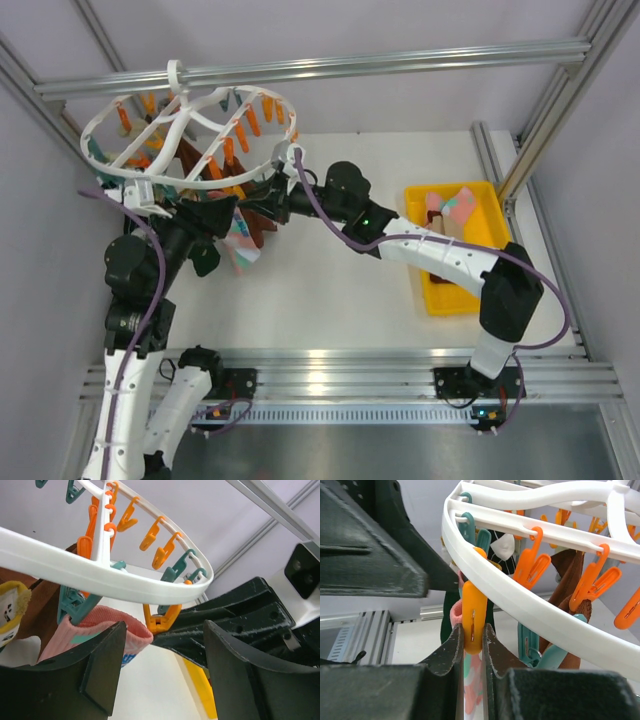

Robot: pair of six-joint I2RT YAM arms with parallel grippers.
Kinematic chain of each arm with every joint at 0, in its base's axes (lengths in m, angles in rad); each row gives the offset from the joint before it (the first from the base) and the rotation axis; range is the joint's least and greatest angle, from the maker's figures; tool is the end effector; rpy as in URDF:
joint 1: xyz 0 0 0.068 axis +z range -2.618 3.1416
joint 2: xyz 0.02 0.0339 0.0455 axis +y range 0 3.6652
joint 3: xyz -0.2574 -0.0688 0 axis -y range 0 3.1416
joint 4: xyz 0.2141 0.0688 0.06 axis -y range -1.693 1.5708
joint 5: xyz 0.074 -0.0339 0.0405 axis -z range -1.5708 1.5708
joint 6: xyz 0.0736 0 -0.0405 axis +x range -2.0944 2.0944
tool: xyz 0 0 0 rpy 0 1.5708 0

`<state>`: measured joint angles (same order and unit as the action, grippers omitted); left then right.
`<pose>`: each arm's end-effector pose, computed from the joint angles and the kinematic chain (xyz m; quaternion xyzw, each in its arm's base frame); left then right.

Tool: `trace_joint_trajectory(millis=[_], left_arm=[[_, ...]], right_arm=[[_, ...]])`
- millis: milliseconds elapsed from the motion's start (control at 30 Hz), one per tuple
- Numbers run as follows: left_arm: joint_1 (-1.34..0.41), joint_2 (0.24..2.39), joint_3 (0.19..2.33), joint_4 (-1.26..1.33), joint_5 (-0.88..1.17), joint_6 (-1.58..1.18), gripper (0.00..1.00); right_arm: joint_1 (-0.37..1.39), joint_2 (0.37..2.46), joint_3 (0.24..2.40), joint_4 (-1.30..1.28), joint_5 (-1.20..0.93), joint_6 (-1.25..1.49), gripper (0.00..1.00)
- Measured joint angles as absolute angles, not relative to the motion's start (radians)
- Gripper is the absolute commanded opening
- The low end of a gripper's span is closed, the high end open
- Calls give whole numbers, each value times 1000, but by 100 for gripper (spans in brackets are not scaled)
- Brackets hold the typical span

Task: Clip the socks to the hanger
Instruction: Open the clamp at the hanger.

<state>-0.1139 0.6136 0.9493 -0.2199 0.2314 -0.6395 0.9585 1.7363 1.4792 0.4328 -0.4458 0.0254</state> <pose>0.1338 -0.0323 0.4057 -0.0883 0.6603 -0.3443 0.6616 0.2171 0.3644 0.3955 -0.4331 0.4833 0.4782 0.5917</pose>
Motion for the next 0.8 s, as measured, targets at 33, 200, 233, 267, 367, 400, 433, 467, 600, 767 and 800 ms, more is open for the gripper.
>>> trace_joint_trajectory(millis=[33,200,233,267,367,400,433,467,600,767,800], left_arm=[[-114,605,950,-231,234,-636,68],[-114,564,964,-251,278,-634,68],[-114,565,965,-237,302,-639,67],[-114,567,965,-230,321,-649,67],[-114,573,949,-180,385,-678,66],[-114,577,939,-157,405,-684,66],[-114,580,926,-130,418,-689,66],[-114,586,913,-109,428,-691,66],[-114,611,855,-28,425,-690,66],[-114,651,823,43,389,-689,66],[-114,655,822,53,380,-689,66]], right_arm=[[957,1736,1480,430,-447,25,0],[933,1731,1495,393,-476,28,0],[931,1727,1497,387,-484,28,0],[928,1723,1501,377,-490,28,0],[923,1716,1502,365,-502,36,0],[923,1716,1504,361,-506,40,0],[921,1716,1505,356,-510,46,0],[921,1716,1505,353,-514,51,0],[920,1716,1505,350,-526,74,0],[915,1716,1506,344,-537,87,0],[915,1716,1507,344,-539,89,0]])
